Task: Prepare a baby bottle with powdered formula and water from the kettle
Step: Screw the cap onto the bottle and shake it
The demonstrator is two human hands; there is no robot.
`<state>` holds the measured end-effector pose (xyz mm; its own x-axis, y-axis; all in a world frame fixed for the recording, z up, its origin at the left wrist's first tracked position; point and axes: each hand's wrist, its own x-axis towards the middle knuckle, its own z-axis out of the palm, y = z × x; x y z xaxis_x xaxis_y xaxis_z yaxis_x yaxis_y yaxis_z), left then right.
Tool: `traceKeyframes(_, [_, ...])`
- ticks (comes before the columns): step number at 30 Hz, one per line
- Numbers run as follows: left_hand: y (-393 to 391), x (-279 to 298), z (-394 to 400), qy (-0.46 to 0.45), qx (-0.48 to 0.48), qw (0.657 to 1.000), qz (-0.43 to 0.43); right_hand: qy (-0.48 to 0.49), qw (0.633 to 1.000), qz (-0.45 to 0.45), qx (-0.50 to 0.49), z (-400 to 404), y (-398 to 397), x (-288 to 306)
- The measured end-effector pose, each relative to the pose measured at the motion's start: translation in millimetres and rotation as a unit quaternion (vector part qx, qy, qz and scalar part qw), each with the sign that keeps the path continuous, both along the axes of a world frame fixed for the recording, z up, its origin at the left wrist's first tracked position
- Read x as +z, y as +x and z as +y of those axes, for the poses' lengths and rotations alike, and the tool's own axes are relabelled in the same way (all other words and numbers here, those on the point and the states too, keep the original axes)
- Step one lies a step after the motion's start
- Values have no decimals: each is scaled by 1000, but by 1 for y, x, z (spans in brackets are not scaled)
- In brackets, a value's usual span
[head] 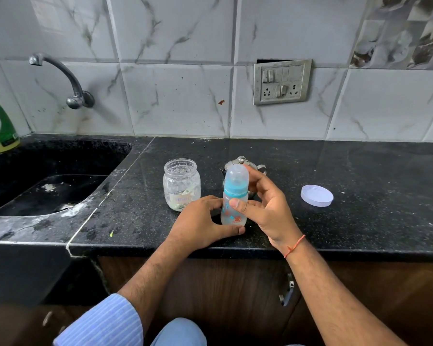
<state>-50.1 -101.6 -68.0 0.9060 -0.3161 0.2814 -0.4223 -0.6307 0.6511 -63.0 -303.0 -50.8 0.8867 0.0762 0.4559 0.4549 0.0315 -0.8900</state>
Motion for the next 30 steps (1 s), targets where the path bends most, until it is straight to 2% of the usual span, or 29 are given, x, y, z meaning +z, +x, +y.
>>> traceKeyframes(12, [1, 1, 0, 8, 1, 1000, -1, -15, 1000, 1, -27, -1, 0, -1])
traceKeyframes(16, [1, 1, 0, 13, 2, 1000, -6, -28, 1000, -1, -6, 1, -1, 1])
traceKeyframes(21, [1, -1, 0, -2, 5, 1000, -5, -21, 999, -6, -33, 0, 1, -1])
traceKeyframes(30, [0, -1, -1, -7, 8, 1000, 0, 17, 1000, -15, 1, -1, 0, -1])
